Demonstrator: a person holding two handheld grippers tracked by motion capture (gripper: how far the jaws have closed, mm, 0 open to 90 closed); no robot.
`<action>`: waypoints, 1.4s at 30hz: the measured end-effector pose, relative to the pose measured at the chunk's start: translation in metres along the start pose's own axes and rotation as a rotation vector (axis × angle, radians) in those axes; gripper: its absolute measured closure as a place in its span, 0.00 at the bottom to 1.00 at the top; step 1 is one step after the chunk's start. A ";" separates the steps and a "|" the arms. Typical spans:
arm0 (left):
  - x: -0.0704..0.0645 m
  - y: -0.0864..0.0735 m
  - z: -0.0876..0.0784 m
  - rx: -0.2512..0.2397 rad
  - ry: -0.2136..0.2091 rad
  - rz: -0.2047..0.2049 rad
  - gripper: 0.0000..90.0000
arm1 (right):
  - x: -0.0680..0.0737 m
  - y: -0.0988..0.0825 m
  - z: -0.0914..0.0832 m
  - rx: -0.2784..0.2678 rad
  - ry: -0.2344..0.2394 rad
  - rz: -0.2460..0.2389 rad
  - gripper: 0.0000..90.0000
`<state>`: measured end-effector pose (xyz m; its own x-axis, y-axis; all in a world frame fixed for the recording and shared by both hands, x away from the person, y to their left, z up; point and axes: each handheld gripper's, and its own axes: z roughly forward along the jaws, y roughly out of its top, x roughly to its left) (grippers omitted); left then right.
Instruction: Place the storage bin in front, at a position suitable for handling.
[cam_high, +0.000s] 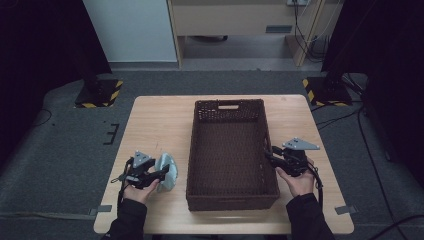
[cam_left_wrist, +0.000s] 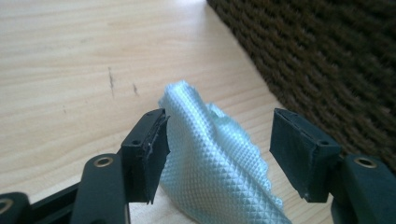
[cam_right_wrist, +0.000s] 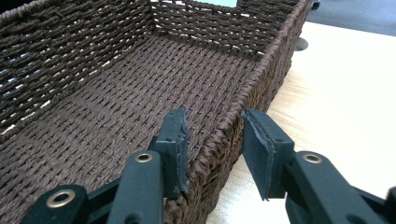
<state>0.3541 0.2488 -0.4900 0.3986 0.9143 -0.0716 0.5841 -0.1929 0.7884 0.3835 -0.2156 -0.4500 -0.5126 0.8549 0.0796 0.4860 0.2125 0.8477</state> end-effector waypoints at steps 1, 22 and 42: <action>-0.001 0.000 0.002 0.020 0.004 0.011 0.40 | 0.000 0.000 0.000 -0.001 0.001 -0.001 0.66; 0.010 0.001 0.000 0.027 -0.023 -0.065 0.90 | -0.002 0.004 -0.002 0.023 -0.026 -0.003 0.56; 0.014 0.033 -0.011 -0.102 -0.044 -0.068 0.88 | 0.000 0.000 0.009 0.092 0.001 0.000 0.68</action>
<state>0.3712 0.2589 -0.4584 0.3921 0.9072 -0.1523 0.5369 -0.0913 0.8387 0.3898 -0.2115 -0.4552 -0.5132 0.8546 0.0799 0.5492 0.2554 0.7957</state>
